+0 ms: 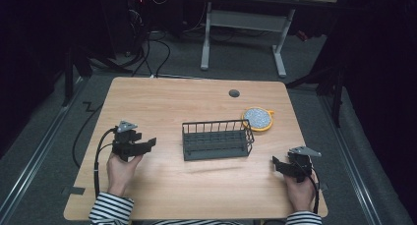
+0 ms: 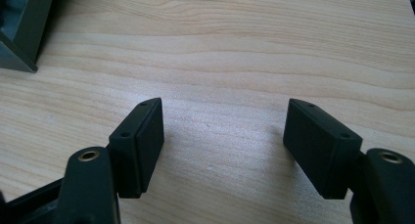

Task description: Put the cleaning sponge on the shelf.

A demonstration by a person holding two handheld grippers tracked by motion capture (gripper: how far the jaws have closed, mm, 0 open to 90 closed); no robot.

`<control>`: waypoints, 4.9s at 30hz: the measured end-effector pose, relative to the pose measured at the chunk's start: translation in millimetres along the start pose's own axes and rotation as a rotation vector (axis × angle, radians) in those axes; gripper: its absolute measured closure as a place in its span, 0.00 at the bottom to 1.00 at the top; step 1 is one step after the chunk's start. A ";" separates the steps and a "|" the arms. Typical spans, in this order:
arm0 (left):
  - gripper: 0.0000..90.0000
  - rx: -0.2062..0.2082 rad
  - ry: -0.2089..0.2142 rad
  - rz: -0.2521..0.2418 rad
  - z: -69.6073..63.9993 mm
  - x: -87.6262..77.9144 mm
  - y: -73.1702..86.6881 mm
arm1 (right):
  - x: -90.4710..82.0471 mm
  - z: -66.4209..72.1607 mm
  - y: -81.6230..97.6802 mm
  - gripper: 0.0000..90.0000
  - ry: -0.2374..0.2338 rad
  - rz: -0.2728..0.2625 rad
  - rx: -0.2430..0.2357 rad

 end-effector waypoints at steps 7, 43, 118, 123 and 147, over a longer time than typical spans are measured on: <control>0.40 -0.002 -0.011 0.020 6.1 7.6 11.6 | 0.1 0.1 -0.1 0.35 0.001 0.001 0.003; 0.38 0.044 -0.209 0.005 16.5 37.5 46.2 | 0.7 0.3 -0.7 0.35 0.003 0.001 0.008; 0.34 0.028 -0.216 0.007 15.8 38.3 46.1 | 92.0 -20.5 -162.1 0.46 -0.096 0.242 0.197; 0.34 0.027 -0.217 0.006 15.8 38.3 46.1 | 100.0 -23.0 -159.4 0.46 -0.082 0.276 0.213; 0.34 0.030 -0.215 0.006 15.4 38.4 46.1 | 106.9 -24.0 -156.9 0.78 -0.161 0.357 0.208</control>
Point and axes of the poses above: each handheld gripper's, and its own axes: x roughly forward along the jaws, y roughly out of its underside, z roughly to its left, the point moved 3 cm from there along x, roughly forward along the jaws, and after that the axes turned 2 degrees about z, right-handed, at the moved point
